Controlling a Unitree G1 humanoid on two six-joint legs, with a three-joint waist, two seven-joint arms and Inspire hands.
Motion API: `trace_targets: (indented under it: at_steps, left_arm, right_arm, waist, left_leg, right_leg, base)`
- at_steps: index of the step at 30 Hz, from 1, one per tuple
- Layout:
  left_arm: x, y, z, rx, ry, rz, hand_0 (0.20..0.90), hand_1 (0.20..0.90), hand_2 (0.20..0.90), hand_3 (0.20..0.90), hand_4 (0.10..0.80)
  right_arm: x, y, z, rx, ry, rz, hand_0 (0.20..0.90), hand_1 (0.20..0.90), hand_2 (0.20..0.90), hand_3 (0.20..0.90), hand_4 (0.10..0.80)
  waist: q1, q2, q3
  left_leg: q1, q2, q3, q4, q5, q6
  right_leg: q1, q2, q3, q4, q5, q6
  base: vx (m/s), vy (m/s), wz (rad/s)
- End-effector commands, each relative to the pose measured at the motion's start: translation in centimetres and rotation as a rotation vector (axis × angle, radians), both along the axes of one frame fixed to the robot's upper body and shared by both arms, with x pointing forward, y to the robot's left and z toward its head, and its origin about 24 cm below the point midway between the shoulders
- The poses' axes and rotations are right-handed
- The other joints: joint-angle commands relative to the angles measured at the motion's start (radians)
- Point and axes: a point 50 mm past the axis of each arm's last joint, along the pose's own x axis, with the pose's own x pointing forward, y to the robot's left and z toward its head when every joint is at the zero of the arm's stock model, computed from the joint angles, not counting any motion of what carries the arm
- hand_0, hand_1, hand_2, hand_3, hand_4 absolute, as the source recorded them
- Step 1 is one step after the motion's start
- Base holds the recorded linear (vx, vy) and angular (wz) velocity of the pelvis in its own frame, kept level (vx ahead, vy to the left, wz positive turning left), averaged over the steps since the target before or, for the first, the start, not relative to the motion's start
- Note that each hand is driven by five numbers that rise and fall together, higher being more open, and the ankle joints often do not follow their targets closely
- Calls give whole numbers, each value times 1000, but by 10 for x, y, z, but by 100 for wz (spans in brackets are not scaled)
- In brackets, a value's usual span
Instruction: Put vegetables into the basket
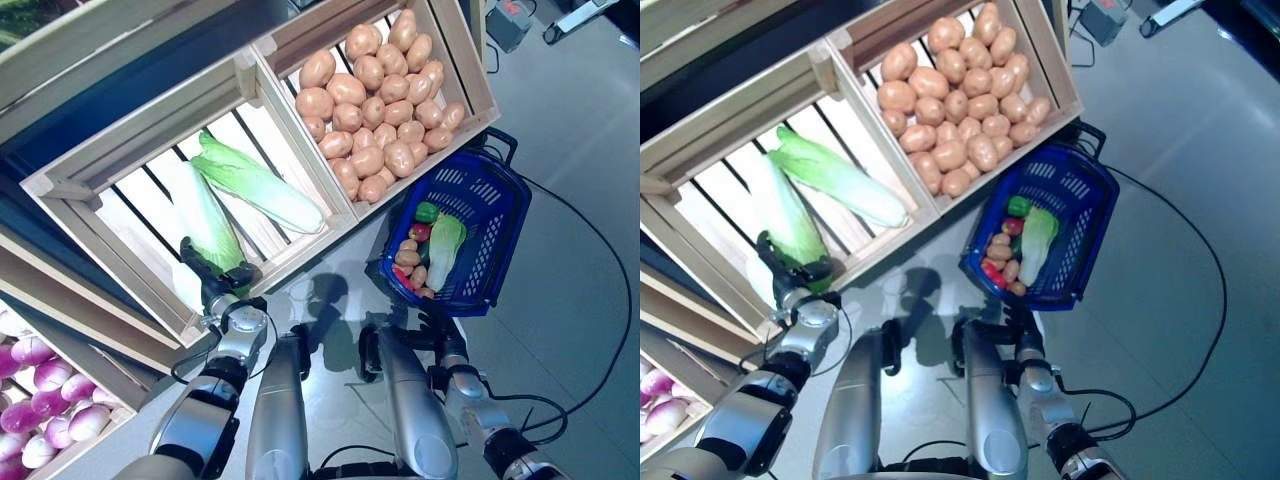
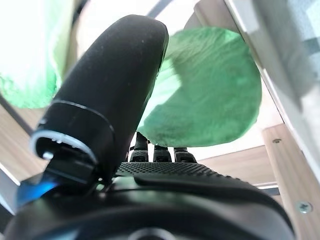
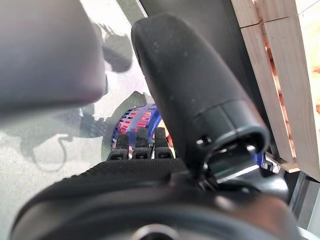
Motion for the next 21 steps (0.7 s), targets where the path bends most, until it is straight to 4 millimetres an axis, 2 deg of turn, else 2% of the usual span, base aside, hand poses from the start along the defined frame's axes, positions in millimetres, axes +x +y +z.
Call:
trace_targets:
  at_steps: [1, 11, 18, 21]
  left_arm:
    - [19, 7, 36, 13, -123, 11, 900, 900, 900, 900, 800]
    - [36, 13, 59, -115, -177, 33, 900, 900, 900, 900, 800]
    - [41, 40, 75, -255, -223, 115, 900, 900, 900, 900, 800]
    - [41, 46, 78, -306, -247, 118, 900, 900, 900, 900, 800]
  right_arm:
    - [12, 10, 25, 67, -166, -36, 900, 900, 900, 900, 800]
    - [25, 13, 37, 57, -201, -46, 900, 900, 900, 900, 800]
    - [31, 3, 44, 34, -223, -74, 900, 900, 900, 900, 800]
    - [33, 1, 47, 31, -235, -86, 900, 900, 900, 900, 800]
  waist:
    - [-14, -22, -4]
    - [-35, -26, -4]
    - [-56, -18, -4]
    - [-62, -15, -4]
  left_leg:
    - [42, -46, 82, 35, -87, 112]
    - [-23, -45, 93, 50, -102, 113]
    - [-74, -41, 106, 78, -115, 109]
    - [-97, -38, 109, 96, -122, 107]
  right_leg:
    - [31, 14, -4, -62, 85, -13]
    - [-57, 12, -7, -21, 68, -23]
    - [-122, 13, -4, 20, 49, -35]
    - [-147, 16, -2, 40, 41, -40]
  base:
    - [-32, -2, 1]
    - [-32, 4, 0]
    - [-32, 22, -1]
    - [-30, 4, -3]
